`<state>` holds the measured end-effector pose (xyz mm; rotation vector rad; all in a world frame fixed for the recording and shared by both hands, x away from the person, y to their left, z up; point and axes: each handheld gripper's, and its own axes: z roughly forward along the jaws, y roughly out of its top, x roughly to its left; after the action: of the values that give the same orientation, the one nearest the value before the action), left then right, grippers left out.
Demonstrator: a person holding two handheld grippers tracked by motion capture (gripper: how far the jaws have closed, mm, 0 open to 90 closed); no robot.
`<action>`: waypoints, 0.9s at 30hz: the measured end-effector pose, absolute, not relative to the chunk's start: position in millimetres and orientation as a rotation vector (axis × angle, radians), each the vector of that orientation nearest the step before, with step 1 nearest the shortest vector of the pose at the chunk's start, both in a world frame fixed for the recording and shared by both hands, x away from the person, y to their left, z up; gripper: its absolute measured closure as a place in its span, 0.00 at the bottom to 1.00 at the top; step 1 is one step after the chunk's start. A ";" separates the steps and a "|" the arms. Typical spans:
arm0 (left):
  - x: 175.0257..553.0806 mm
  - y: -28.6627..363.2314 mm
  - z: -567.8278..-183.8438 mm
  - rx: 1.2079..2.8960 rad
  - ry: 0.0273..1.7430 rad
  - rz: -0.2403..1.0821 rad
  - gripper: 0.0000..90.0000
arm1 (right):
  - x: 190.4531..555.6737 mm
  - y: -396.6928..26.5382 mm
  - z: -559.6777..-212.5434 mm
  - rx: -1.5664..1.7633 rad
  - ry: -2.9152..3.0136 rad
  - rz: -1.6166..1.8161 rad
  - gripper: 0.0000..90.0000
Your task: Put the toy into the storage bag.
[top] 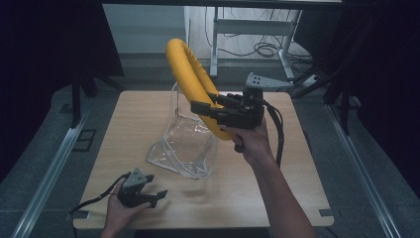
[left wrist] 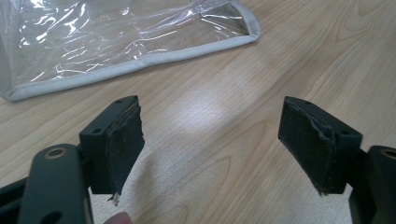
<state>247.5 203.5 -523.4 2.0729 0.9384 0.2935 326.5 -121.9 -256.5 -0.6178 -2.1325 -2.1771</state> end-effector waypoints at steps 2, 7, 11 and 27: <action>247.5 203.6 -523.3 2.072 0.939 0.294 0.24 | 325.9 -118.3 -256.9 -0.611 -2.128 -2.175 0.56; 247.4 203.8 -523.0 2.071 0.937 0.295 0.24 | 325.1 -112.8 -258.8 -0.607 -2.119 -2.172 0.56; 247.4 203.8 -523.0 2.072 0.937 0.293 0.24 | 325.3 -106.1 -262.6 -0.606 -2.105 -2.169 0.56; 247.5 203.0 -523.7 2.073 0.938 0.288 0.24 | 325.3 -93.4 -287.8 -0.634 -2.048 -2.137 0.56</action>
<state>247.5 203.0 -523.7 2.0735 0.9375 0.2883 325.3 -93.4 -287.8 -0.6339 -2.0477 -2.1367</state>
